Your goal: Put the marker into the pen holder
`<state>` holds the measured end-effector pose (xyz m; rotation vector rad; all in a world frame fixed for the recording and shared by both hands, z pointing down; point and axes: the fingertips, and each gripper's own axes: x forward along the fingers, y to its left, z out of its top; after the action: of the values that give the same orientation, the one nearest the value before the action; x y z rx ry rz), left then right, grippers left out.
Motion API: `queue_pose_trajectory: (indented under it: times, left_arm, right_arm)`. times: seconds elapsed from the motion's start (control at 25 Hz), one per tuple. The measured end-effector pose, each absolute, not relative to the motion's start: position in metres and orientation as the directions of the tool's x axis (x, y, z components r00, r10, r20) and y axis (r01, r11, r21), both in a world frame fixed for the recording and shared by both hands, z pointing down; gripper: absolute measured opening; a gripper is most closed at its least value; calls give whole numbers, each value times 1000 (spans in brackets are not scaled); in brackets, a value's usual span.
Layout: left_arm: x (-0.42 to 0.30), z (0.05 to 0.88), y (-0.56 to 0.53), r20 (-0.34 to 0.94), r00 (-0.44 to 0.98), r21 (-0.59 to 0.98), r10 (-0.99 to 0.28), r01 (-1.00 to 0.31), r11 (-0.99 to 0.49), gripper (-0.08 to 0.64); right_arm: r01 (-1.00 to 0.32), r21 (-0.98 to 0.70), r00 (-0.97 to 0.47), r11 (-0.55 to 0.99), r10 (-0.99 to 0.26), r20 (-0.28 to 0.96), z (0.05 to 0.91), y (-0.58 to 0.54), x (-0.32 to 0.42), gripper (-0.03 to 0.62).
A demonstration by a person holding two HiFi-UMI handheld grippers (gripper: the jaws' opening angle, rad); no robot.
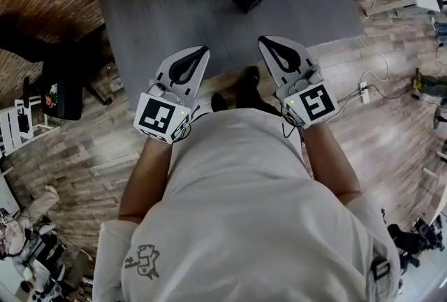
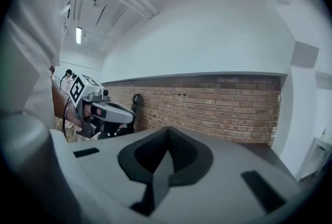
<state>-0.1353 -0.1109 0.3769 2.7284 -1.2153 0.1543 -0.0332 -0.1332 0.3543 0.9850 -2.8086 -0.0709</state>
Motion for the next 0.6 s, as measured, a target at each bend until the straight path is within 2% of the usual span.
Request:
queue_pose_trajectory:
  times: [0.6]
  left_arm:
    - [-94, 360, -83, 139, 640, 73, -756, -768, -636, 11]
  right_arm:
    - [-600, 49, -791, 799, -601, 114, 338, -104, 19, 5]
